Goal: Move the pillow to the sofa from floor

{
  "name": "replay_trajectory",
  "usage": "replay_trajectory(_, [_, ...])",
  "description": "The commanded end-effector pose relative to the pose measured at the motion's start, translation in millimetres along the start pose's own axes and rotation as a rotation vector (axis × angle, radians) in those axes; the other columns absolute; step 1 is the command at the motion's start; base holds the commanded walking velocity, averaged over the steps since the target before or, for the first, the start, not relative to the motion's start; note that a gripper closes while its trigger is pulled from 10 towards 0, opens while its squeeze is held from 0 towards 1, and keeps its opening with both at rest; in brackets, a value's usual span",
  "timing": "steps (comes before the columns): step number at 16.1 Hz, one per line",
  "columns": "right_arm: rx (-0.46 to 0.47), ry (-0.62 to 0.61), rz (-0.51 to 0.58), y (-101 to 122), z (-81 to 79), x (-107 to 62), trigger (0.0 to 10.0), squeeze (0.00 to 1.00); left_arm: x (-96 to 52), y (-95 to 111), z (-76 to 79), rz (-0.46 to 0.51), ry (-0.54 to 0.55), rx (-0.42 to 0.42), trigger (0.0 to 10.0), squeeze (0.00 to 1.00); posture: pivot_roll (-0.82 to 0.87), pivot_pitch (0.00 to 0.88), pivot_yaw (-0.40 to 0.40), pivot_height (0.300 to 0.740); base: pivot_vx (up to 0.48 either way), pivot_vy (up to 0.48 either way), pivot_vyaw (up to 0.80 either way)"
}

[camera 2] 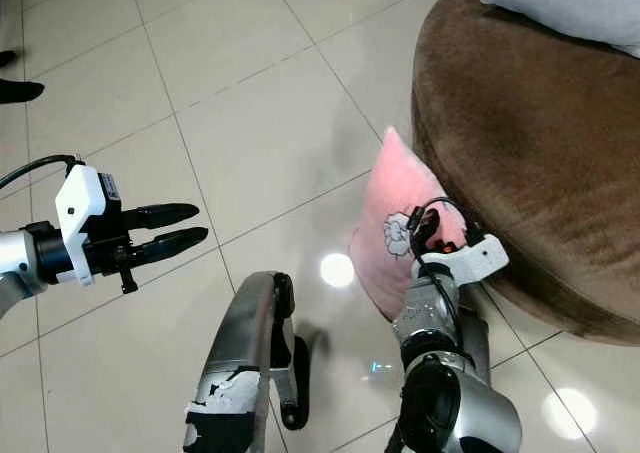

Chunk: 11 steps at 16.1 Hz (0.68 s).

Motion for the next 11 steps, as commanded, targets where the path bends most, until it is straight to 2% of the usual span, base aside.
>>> replay_trajectory(1, [-0.005,-0.015,-0.039,-12.2,2.1,-5.7,0.0,0.00,-2.3,-2.7,5.0,-0.009,-0.008,-0.010,10.0,0.00,0.43,0.334,0.235,0.546,0.000,0.000,0.00])
replay_trajectory(11, [-0.011,-0.021,-0.034,-11.1,5.8,-6.4,0.0,0.00,2.2,-0.3,9.8,-0.010,-0.001,-0.001,10.0,0.00,0.43,0.327,0.236,0.546,0.000,0.000,0.00])
Point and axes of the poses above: a point about 5 cm out from each wrist's last joint towards the gripper, its own x axis pointing out of the wrist towards the gripper, its own y axis along the axis of the wrist's last joint, z = x × y, the point moved 1 cm from there along x, pointing out of the wrist towards the gripper, and after that the axes turned 4 degrees about x, right-handed, at the moved point
